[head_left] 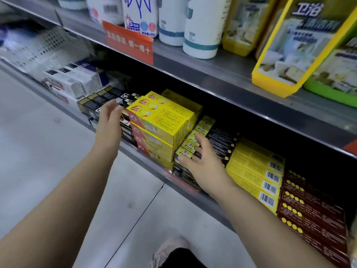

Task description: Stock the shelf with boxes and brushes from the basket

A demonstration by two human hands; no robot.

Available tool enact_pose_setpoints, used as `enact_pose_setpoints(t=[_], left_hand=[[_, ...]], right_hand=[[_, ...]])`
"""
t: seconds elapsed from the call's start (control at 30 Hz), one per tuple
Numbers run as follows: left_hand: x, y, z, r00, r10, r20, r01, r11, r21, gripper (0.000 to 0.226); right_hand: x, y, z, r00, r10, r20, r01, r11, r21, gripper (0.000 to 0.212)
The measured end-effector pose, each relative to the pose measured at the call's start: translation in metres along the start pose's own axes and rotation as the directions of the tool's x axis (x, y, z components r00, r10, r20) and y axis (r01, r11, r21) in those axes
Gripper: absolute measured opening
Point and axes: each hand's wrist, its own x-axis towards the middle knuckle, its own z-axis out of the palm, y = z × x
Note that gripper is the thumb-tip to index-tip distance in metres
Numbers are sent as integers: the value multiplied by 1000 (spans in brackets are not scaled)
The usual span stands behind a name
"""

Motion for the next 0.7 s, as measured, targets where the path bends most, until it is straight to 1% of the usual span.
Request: enact_pose_setpoints(t=[0.03, 0.07, 0.1, 0.17, 0.2, 0.27, 0.33, 0.4, 0.47, 0.53, 0.7], left_hand=[[15, -1, 4, 992, -116, 58, 117, 993, -4, 53], [26, 0, 9, 973, -188, 130, 194, 981, -30, 54], [34, 0, 14, 957, -212, 199, 232, 969, -81, 48], [45, 1, 23, 938, -205, 280, 268, 940, -209, 27], [47, 2, 26, 924, -209, 320, 289, 930, -227, 26], [51, -1, 28, 893, -209, 399, 292, 943, -159, 26], [53, -4, 27, 881, -216, 421, 285, 953, -107, 20], [54, -7, 26, 879, -209, 428, 284, 952, -118, 14], [53, -7, 26, 874, -178, 453, 269, 952, -146, 15], [54, -6, 27, 872, -183, 454, 285, 944, -168, 18], [56, -8, 29, 872, -191, 451, 284, 948, -147, 15]], right_hand=[[5, -5, 5, 1000, 10, 7, -10, 1000, 9, 78], [10, -10, 10, 1000, 6, 2, -6, 1000, 4, 81], [16, -14, 14, 1000, -5, -9, 5, 1000, -4, 83], [24, -20, 19, 999, -10, -31, 8, 999, -43, 84], [27, -23, 21, 999, -5, -36, 3, 998, -69, 84], [31, -26, 23, 1000, 1, -24, -4, 995, -95, 83], [32, -28, 25, 1000, -3, -6, 2, 994, -105, 80], [34, -27, 25, 1000, -4, -15, 2, 993, -114, 76], [34, -26, 24, 1000, -1, -25, -2, 994, -110, 73], [35, -26, 23, 1000, 0, -29, -3, 995, -100, 71], [36, -27, 20, 1000, 8, -20, -9, 998, -66, 69]])
